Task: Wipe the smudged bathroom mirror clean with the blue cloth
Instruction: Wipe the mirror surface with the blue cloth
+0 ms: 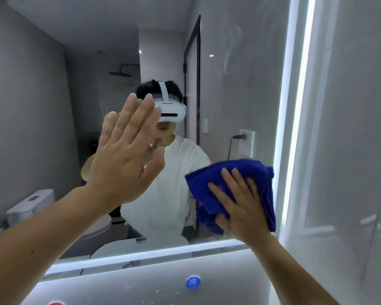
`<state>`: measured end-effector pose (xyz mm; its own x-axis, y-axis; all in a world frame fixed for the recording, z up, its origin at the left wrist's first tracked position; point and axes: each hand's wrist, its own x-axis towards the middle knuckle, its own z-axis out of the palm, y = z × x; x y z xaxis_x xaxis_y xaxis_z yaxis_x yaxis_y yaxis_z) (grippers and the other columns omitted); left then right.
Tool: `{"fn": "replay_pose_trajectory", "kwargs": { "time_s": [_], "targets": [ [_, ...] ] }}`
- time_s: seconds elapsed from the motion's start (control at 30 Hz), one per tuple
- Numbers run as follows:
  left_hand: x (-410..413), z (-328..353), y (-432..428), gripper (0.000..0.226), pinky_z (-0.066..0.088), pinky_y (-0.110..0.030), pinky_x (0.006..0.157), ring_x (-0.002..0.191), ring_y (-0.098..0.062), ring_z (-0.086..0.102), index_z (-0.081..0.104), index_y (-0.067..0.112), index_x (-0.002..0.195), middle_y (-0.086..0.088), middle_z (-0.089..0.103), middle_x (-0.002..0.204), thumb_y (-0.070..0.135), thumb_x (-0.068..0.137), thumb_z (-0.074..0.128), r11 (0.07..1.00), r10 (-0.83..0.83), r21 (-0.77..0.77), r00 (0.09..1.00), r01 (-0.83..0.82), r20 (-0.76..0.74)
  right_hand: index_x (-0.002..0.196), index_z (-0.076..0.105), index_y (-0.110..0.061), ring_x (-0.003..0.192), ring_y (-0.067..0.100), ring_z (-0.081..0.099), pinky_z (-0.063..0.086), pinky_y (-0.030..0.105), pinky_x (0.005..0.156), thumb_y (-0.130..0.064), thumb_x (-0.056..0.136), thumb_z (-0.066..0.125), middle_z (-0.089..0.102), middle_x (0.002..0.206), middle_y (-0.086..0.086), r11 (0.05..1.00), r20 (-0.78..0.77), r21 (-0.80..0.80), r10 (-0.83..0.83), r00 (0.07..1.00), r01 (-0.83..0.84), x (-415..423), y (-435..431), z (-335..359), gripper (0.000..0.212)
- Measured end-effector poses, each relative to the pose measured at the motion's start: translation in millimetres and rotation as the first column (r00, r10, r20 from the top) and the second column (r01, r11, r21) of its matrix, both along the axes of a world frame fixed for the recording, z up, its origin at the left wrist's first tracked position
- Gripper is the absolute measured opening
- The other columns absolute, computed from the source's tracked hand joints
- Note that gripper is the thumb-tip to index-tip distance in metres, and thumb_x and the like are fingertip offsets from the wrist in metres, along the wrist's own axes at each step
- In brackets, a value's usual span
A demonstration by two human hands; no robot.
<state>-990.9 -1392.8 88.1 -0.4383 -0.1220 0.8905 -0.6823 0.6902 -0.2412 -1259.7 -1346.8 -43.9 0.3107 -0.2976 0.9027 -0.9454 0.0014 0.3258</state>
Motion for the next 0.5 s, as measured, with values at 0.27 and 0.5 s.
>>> {"fn": "replay_pose_trajectory", "kwargs": {
  "time_s": [0.27, 0.5],
  "targets": [
    [-29, 0, 0, 0.063, 0.004, -0.052, 0.121, 0.152, -0.022, -0.001, 0.018, 0.015, 0.156, -0.004, 0.009, 0.164, 0.043, 0.100, 0.025, 0.998, -0.060, -0.018, 0.998, 0.060, 0.006, 0.147, 0.040, -0.015, 0.146, 0.035, 0.021, 0.019, 0.053, 0.117, -0.029, 0.092, 0.043, 0.028, 0.157, 0.014, 0.961, 0.388, -0.255, 0.003, 0.922, 0.104, -30, -3, 174, 0.057],
    [-43, -10, -2, 0.062, 0.000, -0.048, 0.122, 0.152, -0.023, 0.000, 0.018, 0.015, 0.156, -0.005, 0.010, 0.164, 0.043, 0.101, 0.024, 0.996, -0.079, -0.033, 0.997, 0.079, 0.024, 0.150, 0.031, -0.020, 0.149, 0.031, 0.014, 0.015, 0.049, 0.119, -0.030, 0.094, 0.039, 0.020, 0.161, 0.009, 0.960, 0.361, -0.270, 0.034, 0.932, 0.070, -38, -16, 50, 0.057]
  ]
}}
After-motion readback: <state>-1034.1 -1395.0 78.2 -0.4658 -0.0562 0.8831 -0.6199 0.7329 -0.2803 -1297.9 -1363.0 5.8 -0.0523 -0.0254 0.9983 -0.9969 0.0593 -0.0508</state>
